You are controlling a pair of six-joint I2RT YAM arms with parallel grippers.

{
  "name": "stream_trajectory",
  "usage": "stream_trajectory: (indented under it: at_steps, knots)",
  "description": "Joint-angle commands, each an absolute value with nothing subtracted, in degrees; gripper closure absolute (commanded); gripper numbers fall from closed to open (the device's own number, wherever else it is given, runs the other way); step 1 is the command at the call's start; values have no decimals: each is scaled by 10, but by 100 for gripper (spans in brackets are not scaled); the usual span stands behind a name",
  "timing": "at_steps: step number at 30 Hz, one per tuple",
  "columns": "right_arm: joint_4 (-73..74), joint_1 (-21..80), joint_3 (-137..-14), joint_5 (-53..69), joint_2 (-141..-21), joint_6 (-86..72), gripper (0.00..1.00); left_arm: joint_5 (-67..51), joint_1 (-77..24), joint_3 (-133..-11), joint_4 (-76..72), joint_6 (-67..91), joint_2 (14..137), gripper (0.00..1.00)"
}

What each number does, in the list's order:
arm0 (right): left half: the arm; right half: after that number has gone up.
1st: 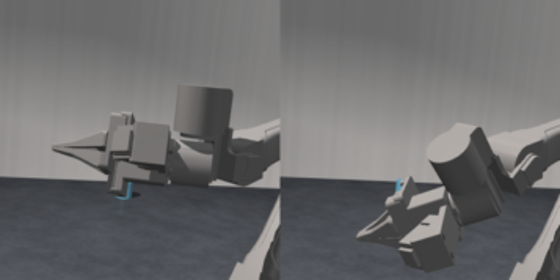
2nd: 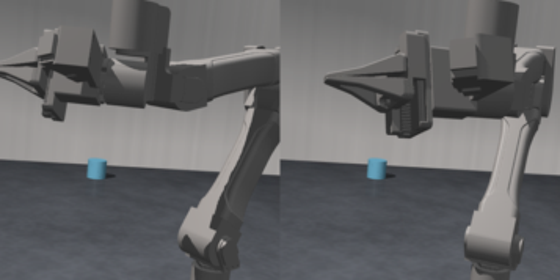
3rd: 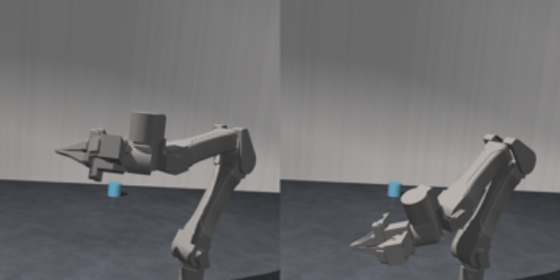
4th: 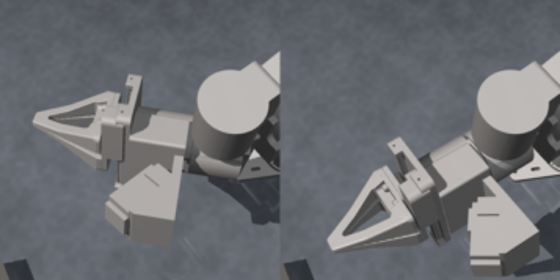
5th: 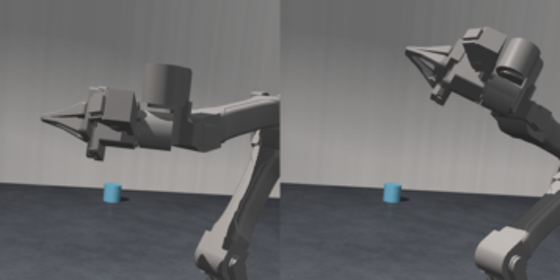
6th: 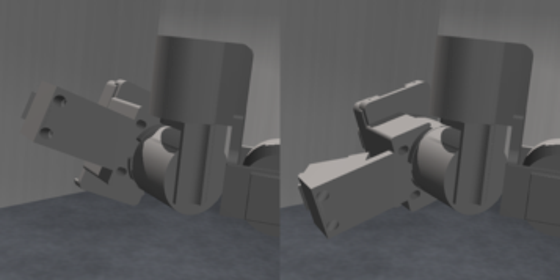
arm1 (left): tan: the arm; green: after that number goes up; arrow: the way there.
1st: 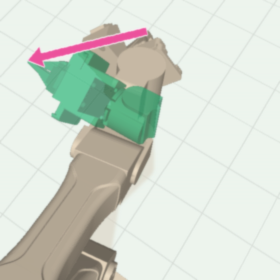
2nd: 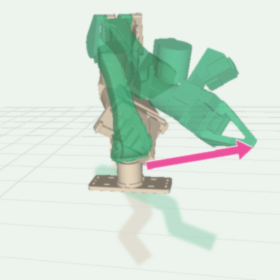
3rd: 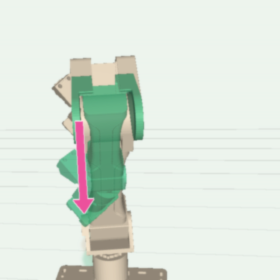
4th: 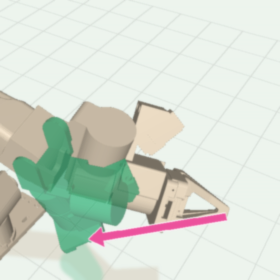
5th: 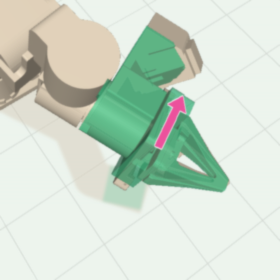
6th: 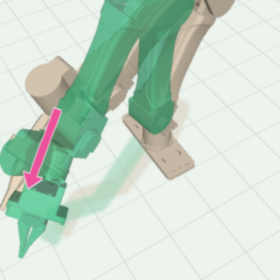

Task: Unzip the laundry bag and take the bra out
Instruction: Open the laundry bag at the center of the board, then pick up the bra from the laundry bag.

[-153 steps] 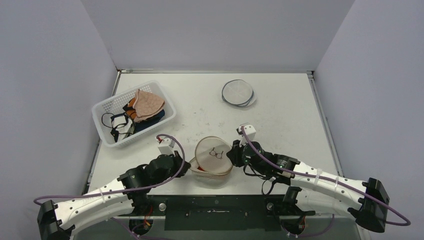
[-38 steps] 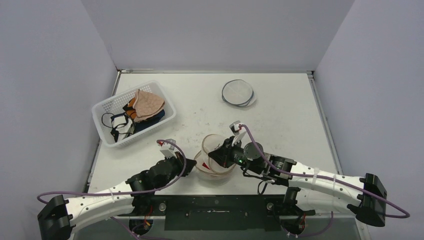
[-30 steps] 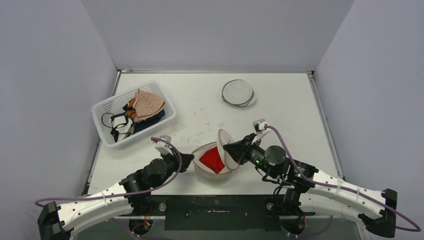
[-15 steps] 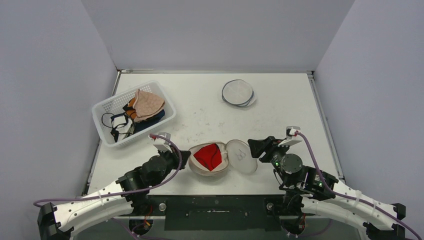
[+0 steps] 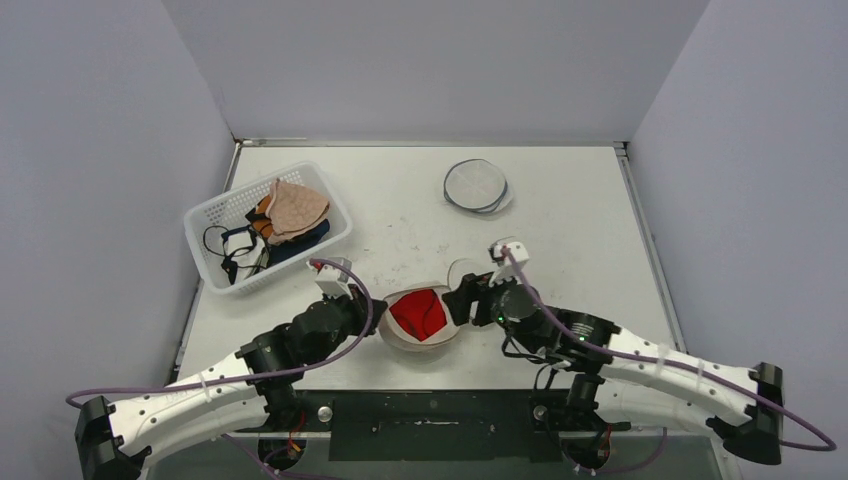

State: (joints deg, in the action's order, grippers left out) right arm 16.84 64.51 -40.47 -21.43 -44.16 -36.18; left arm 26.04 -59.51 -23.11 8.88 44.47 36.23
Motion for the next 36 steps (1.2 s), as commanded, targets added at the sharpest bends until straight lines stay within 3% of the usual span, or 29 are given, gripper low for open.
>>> stream_trajectory:
  at_steps: [1,9,14,16,22,24,29,36]
  knots:
    - [90,643,-366,-179,-524,-368,33,249,-588,-272,104,447,363,100]
    - [18,609,-345,-182,-633,-403,32,279,-585,-286,151,446,374,100]
    - [-33,572,-332,-147,-668,-403,36,282,-582,-274,146,444,376,100]
    - [-43,561,-329,-135,-684,-402,45,280,-580,-268,141,443,378,100]
    - [-72,555,-313,-113,-675,-400,86,278,-573,-260,134,438,384,100]
    - [-71,557,-304,-115,-647,-396,94,276,-567,-259,126,435,388,100]
    - [-48,592,-277,-163,-537,-376,95,247,-536,-271,72,417,421,100]
    - [-37,639,-253,-275,-449,-356,95,142,-462,-393,40,375,532,100]
